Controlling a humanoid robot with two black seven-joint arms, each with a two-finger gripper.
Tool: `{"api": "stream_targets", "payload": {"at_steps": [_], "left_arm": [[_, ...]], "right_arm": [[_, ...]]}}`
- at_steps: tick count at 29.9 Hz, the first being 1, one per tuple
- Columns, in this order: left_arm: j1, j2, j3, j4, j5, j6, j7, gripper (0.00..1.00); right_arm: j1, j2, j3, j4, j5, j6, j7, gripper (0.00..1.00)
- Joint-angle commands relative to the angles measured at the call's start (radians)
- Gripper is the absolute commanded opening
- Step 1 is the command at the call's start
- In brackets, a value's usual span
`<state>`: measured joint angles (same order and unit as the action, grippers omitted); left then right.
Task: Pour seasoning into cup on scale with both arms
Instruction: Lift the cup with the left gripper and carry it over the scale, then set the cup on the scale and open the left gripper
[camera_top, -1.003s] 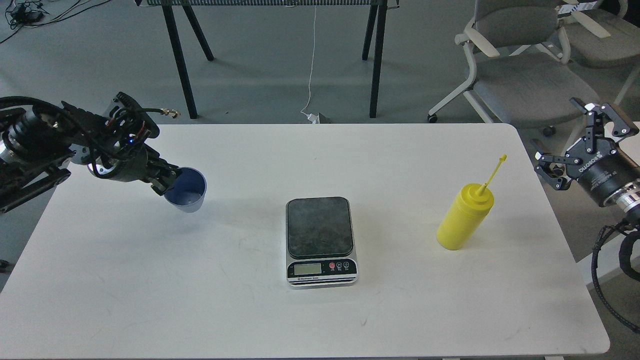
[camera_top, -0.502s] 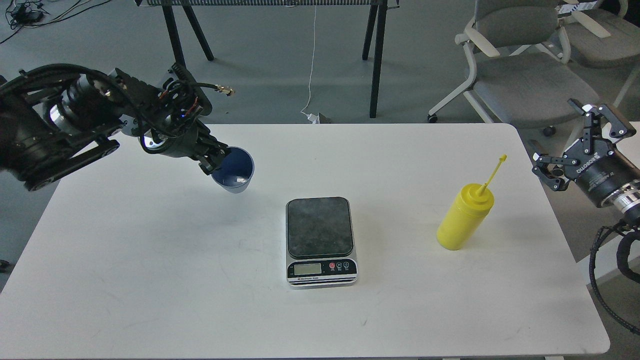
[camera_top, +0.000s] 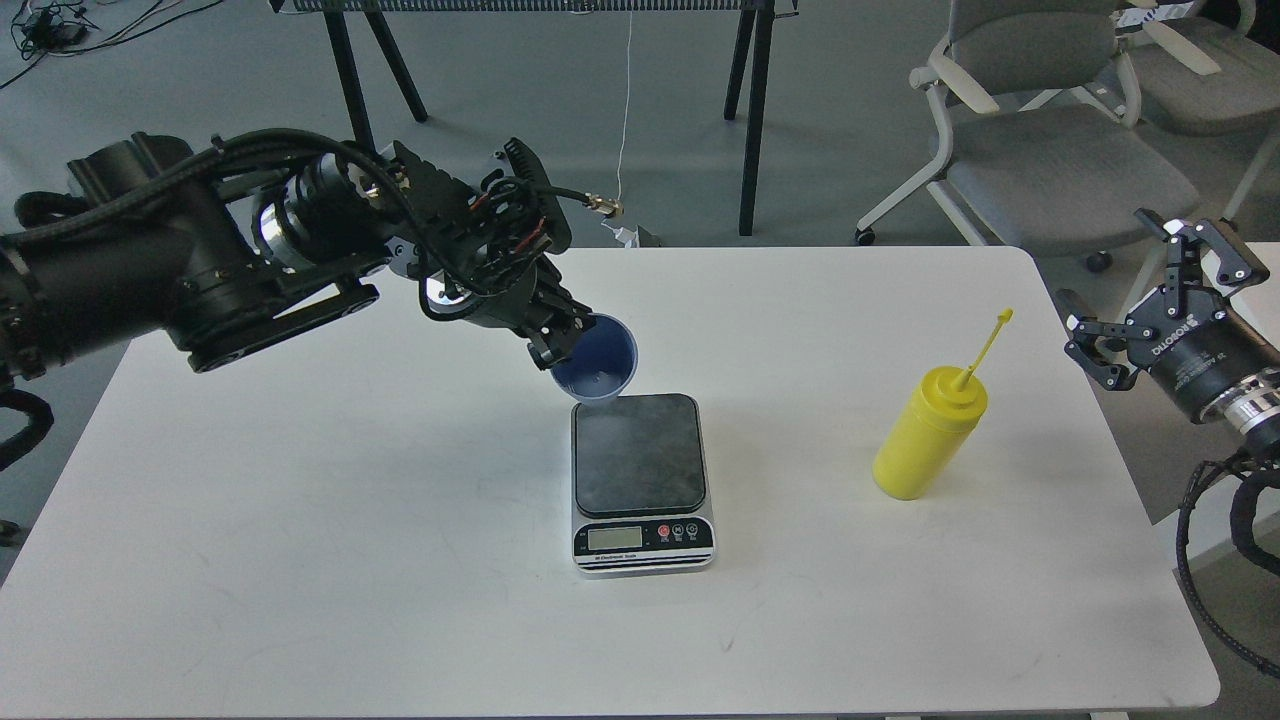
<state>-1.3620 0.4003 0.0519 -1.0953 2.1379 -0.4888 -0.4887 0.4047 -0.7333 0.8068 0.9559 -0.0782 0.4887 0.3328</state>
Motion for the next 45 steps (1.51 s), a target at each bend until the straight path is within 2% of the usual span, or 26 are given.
{"api": "stream_targets", "payload": {"at_steps": [1,14,33,45], "left_arm": [[0.000,-0.015,-0.001,-0.031,-0.006,0.000,0.000,0.00],[0.011,-0.098,0.009,-0.031,-0.007,0.000,0.000,0.00],[0.049,-0.100,0.013,-0.026,-0.007,0.000,0.000,0.00],[0.052,-0.103,0.011,-0.006,-0.009,0.000,0.000,0.07]], "right_arm": [[0.000,0.000,-0.001,-0.003,0.000,0.000,0.000,0.99],[-0.001,0.014,-0.001,-0.017,0.000,0.000,0.000,0.99],[-0.017,0.014,0.006,-0.017,0.000,0.000,0.000,0.99],[-0.021,0.014,0.008,-0.017,0.000,0.000,0.000,0.99]]}}
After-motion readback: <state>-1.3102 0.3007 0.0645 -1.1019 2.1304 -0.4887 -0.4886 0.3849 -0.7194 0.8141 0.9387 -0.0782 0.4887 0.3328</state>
